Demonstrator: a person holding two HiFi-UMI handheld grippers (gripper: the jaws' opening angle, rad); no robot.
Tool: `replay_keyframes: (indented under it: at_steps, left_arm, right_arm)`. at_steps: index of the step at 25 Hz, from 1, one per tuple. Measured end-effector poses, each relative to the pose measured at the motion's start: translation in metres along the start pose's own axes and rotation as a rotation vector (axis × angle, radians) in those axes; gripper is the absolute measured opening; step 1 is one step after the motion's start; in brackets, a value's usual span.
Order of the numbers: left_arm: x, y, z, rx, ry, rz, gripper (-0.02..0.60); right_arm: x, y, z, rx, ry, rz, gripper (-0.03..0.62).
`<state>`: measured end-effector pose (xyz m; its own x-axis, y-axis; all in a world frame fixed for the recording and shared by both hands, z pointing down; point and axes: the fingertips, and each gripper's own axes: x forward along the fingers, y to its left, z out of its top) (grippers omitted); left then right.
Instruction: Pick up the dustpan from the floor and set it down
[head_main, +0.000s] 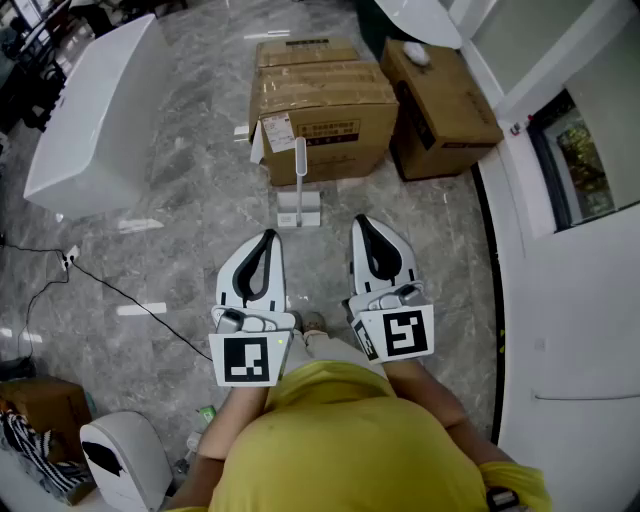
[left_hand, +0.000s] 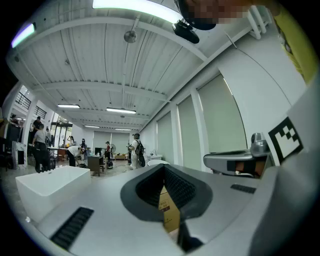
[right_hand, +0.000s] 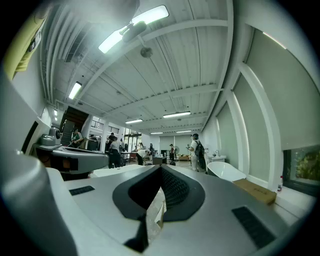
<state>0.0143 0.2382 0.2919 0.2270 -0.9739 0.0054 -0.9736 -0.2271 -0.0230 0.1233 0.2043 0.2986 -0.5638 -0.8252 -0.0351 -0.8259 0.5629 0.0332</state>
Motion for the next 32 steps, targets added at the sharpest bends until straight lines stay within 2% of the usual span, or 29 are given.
replay_keyframes:
  at_steps: [7, 15, 21, 27, 32]
  left_arm:
    - [0.008, -0.012, -0.002, -0.007, -0.007, 0.011, 0.000]
    - [0.035, 0.004, -0.005, -0.006, -0.021, 0.017, 0.000]
    - [0.081, 0.039, -0.015, -0.020, -0.028, 0.003, 0.000]
    - [0.149, 0.089, -0.023, -0.029, -0.016, -0.041, 0.000]
    - [0.203, 0.121, -0.037, -0.033, 0.019, -0.108, 0.000]
  right_arm:
    - [-0.003, -0.013, -0.004, 0.057, -0.012, 0.035, 0.011]
    - [0.024, -0.024, -0.018, 0.045, 0.010, 0.042, 0.011]
    - [0.080, -0.030, -0.033, 0.025, 0.026, 0.039, 0.013]
    - [0.158, -0.039, -0.045, 0.018, 0.019, 0.029, 0.034]
    - [0.216, -0.049, -0.071, 0.028, 0.072, -0.007, 0.101]
